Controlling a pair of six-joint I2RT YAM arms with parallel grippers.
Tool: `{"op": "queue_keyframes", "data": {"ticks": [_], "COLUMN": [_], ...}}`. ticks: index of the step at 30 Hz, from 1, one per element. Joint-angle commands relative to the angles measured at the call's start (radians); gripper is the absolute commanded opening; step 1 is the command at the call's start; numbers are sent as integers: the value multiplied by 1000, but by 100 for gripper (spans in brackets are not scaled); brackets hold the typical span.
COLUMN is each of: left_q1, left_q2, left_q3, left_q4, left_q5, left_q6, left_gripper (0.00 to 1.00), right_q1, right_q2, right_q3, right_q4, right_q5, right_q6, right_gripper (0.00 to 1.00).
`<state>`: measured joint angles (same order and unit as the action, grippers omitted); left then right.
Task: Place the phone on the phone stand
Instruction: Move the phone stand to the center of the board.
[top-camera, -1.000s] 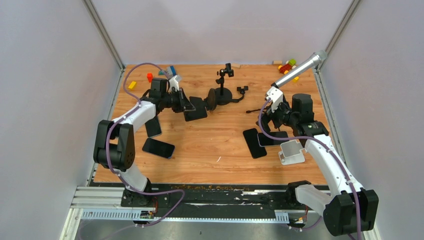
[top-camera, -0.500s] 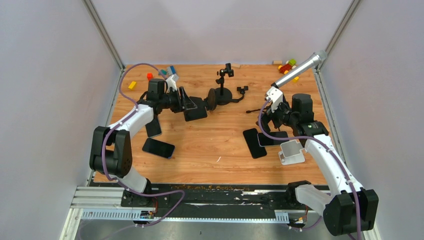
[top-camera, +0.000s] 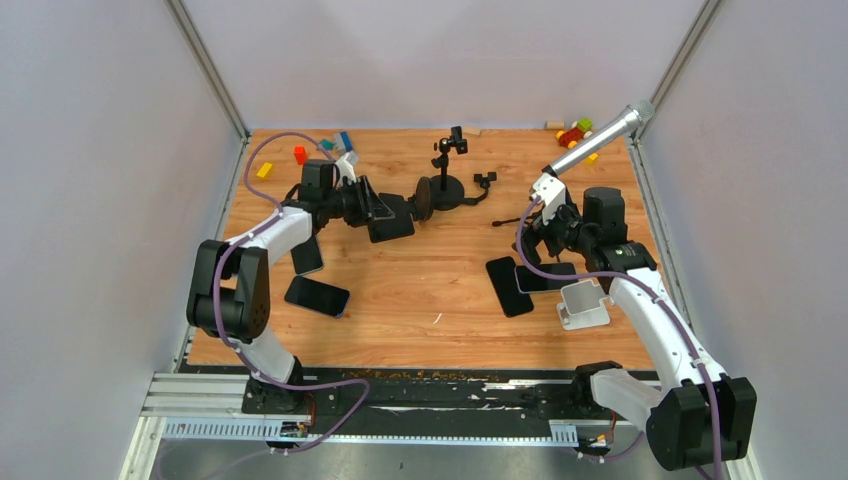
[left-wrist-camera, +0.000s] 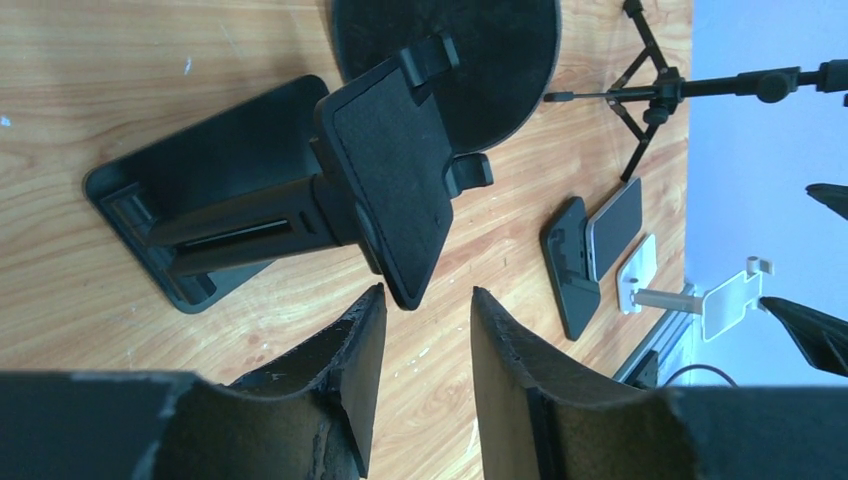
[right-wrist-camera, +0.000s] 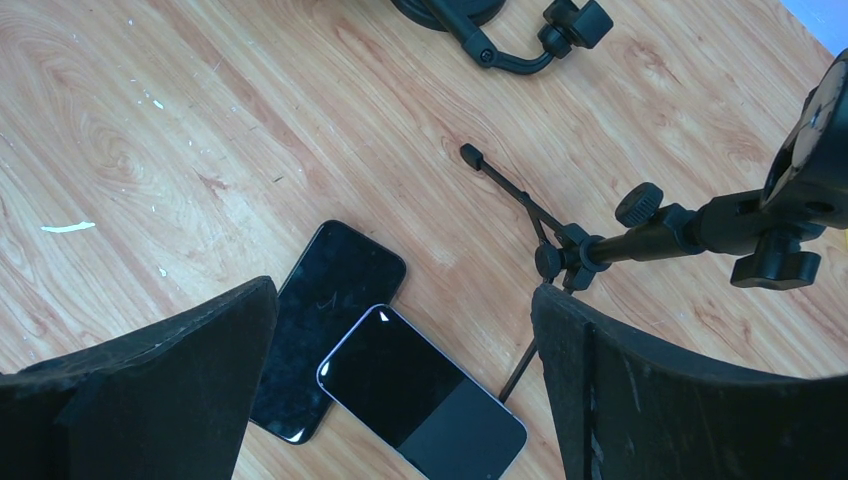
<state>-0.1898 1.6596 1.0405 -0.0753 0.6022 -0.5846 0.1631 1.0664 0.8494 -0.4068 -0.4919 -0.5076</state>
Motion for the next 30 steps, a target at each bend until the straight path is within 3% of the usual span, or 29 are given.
{"op": "queue_keyframes", "data": {"ticks": [1,16,24,30], "left_q1": [4,4,4,5], "left_q2": [9,26,7,-19], "left_q3": [30,22,8,11], "left_q4": [92,115,107,38], "left_q5": [38,43,79,149], "left_q6": [-45,-65,-48,-2], "left_gripper": [42,23,0,0], "right_q1": [4,4,5,5], "right_q2": [4,9,10,13], "right_q3": [10,11,10,10], "right_q4": [15,13,11,10], "right_q5": [6,9,9,8], "right_q6": [-20,-24,-26,-28], "right_gripper": [100,100,100,100]}}
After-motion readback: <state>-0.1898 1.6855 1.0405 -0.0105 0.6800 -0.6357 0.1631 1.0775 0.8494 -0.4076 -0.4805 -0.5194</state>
